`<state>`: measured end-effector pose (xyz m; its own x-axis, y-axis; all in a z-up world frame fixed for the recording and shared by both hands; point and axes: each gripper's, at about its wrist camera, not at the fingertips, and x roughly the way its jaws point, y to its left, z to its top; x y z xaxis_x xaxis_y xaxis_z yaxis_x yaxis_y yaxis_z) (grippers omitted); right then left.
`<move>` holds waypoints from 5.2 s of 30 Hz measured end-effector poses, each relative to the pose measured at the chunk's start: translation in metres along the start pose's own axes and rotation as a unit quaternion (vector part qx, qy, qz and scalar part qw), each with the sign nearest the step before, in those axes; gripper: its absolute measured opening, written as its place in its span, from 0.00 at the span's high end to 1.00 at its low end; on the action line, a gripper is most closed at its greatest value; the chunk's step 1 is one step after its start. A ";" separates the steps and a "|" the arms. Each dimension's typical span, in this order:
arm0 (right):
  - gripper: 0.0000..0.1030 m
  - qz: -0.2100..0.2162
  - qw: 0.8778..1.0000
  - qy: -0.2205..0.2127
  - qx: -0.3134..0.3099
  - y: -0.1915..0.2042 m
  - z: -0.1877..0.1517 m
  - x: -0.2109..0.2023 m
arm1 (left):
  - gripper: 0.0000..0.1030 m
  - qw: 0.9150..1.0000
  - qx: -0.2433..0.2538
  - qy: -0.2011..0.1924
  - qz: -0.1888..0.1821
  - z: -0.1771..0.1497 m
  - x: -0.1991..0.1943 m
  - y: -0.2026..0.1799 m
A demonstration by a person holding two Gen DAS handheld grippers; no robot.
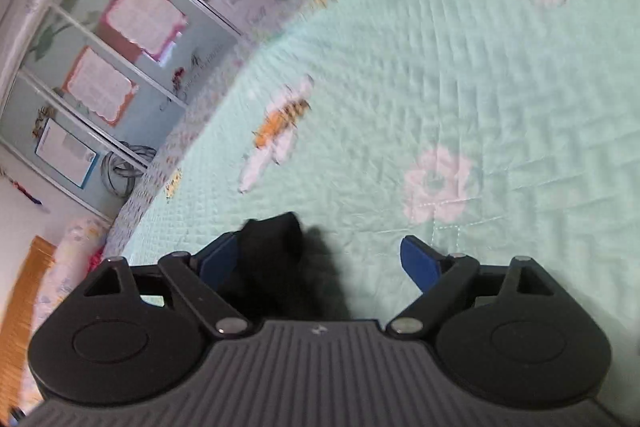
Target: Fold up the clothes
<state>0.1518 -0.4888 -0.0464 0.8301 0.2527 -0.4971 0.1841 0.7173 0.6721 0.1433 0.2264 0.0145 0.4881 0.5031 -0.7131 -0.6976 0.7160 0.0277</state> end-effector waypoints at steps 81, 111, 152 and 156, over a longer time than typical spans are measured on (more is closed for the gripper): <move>0.80 -0.085 0.959 0.014 -0.271 0.065 0.057 0.090 | 0.31 0.815 0.283 0.112 -0.493 -0.246 -0.153 -0.299; 0.96 0.078 0.955 0.085 -0.272 0.041 -0.065 -0.061 | 0.31 0.817 0.284 0.129 -0.486 -0.241 -0.162 -0.245; 0.51 0.091 0.983 0.071 0.140 -0.055 -0.081 -0.142 | 0.31 0.845 0.122 0.170 -0.493 -0.197 -0.137 -0.070; 0.57 0.068 0.988 0.053 0.126 -0.050 -0.081 -0.137 | 0.31 0.846 0.106 0.175 -0.492 -0.198 -0.135 -0.058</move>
<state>-0.0140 -0.5064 -0.0558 0.7986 0.4120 -0.4388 0.2114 0.4905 0.8454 0.0142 0.0215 -0.0298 0.5672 -0.5350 -0.6261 0.0839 0.7939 -0.6023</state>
